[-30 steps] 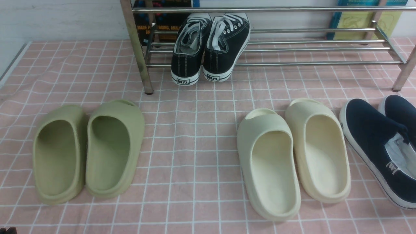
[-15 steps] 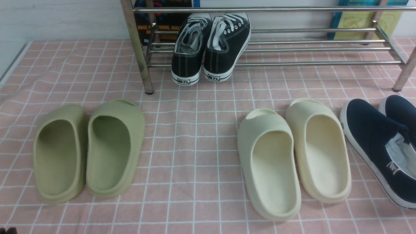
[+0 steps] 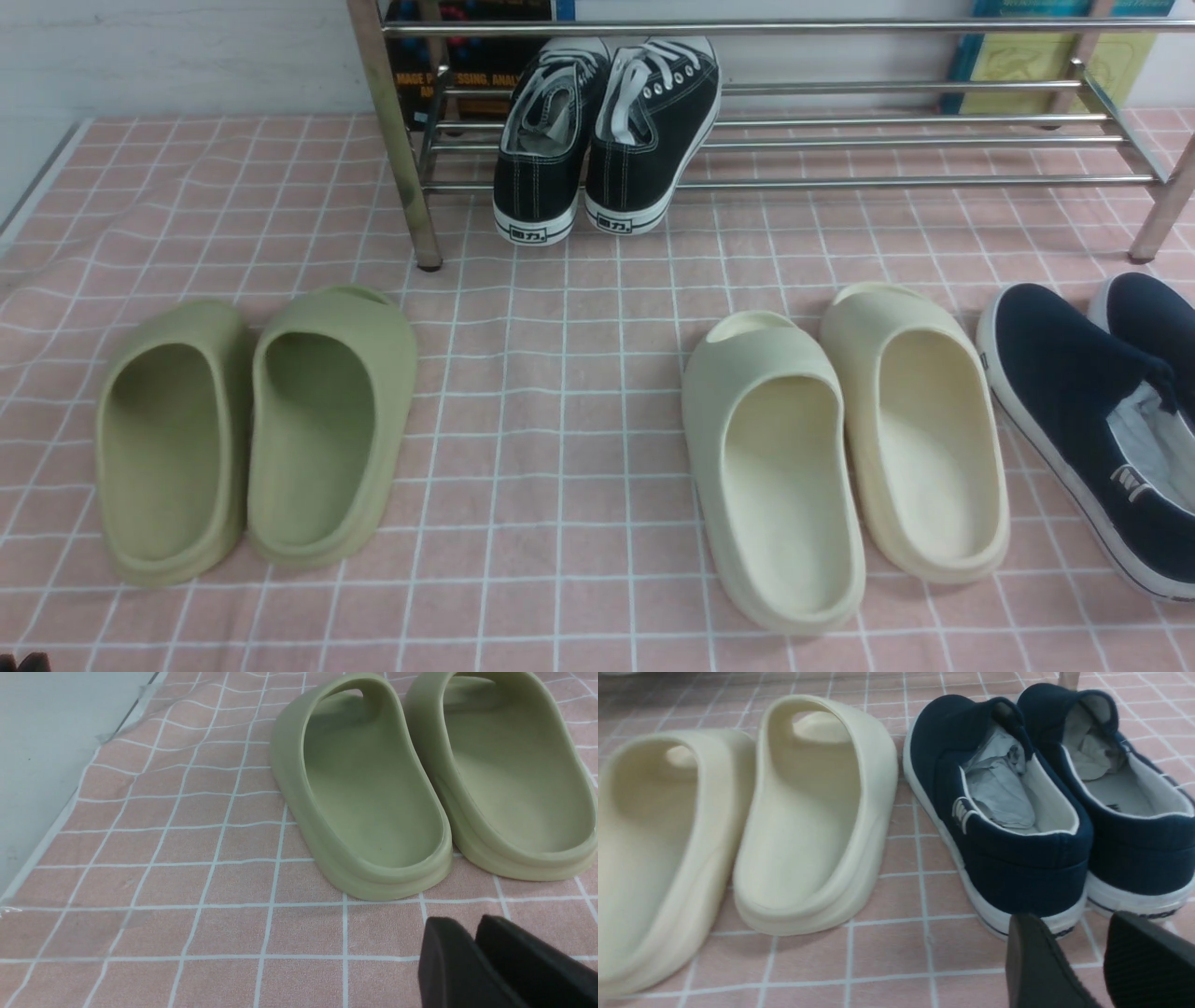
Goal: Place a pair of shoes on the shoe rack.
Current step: Use the right arm to grab the shoe closest to it
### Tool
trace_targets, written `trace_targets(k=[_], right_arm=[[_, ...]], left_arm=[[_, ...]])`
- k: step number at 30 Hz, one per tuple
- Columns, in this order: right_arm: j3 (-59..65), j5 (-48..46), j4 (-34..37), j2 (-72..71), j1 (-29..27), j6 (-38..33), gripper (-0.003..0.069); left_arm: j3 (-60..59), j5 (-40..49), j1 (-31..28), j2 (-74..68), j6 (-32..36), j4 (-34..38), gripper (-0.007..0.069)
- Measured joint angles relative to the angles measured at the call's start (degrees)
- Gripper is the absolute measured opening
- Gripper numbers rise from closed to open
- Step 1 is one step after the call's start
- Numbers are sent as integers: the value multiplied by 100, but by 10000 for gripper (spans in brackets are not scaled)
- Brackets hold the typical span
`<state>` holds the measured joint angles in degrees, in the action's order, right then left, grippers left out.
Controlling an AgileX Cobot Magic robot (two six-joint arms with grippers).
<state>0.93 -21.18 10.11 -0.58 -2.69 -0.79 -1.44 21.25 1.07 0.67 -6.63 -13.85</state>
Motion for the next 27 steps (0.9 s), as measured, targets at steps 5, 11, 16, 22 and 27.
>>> trace_targets(k=[5, 11, 16, 22, 27], right_arm=[[7, -42, 1424, 0, 0, 79, 239], [43, -144, 4329, 0, 0, 673, 239], [43, 38, 4825, 0, 0, 633, 239], [-4, 82, 4790, 0, 0, -440, 223], [-857, -29, 4207, 353, 0, -1320, 53]], left_arm=[[0, 0, 0, 0, 0, 0, 118], [0, 0, 0, 0, 0, 0, 127], [0, 0, 0, 0, 0, -1, 130], [0, 0, 0, 0, 0, -91, 139], [0, 6, 0, 0, 0, -141, 142]])
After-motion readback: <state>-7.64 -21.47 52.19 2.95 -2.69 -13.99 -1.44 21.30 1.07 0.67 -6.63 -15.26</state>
